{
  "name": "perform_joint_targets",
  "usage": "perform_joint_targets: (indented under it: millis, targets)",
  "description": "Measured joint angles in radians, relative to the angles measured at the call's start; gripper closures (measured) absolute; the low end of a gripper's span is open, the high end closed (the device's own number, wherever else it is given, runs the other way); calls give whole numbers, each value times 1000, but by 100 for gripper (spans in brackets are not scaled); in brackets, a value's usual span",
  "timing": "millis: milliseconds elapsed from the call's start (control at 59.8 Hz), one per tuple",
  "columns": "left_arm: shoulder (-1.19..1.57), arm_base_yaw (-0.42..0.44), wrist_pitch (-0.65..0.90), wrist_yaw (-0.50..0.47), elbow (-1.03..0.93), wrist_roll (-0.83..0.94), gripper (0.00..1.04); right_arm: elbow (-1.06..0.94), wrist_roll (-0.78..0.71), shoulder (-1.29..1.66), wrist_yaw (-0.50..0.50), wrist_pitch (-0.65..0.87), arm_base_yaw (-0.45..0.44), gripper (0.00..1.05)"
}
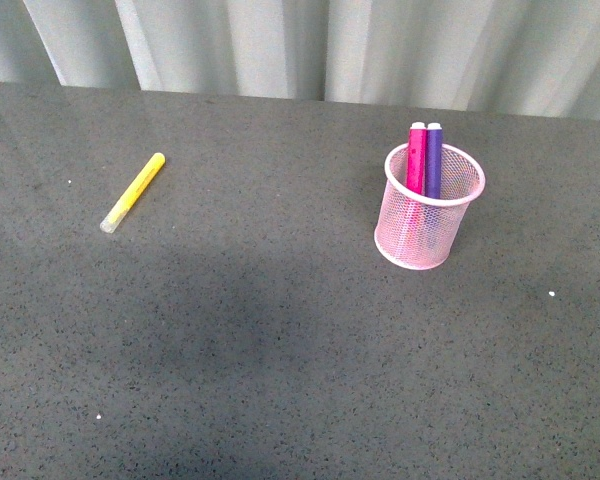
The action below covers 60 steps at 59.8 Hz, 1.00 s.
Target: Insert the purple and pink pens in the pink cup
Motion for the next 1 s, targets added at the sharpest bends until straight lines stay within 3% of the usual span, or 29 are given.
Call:
perform_joint_targets:
  millis: [201,234,318,719,887,1004]
  targets:
    - [0,0,0,0,0,0,7,-92,2,-278,-31,-150,-104,9]
    - [0,0,0,0,0,0,7,-92,5,-343,-54,-295,-117,16]
    - [0,0,0,0,0,0,7,-148,8,-467,-62,-493,-128,30]
    - [0,0,0,0,0,0,7,-433,7,-707,53,-504,-15,102]
    - [0,0,0,0,0,0,7,-496,9,-793,92,-527,25,101]
    - [0,0,0,0,0,0,7,-528,9,-851,178,-555,107,101]
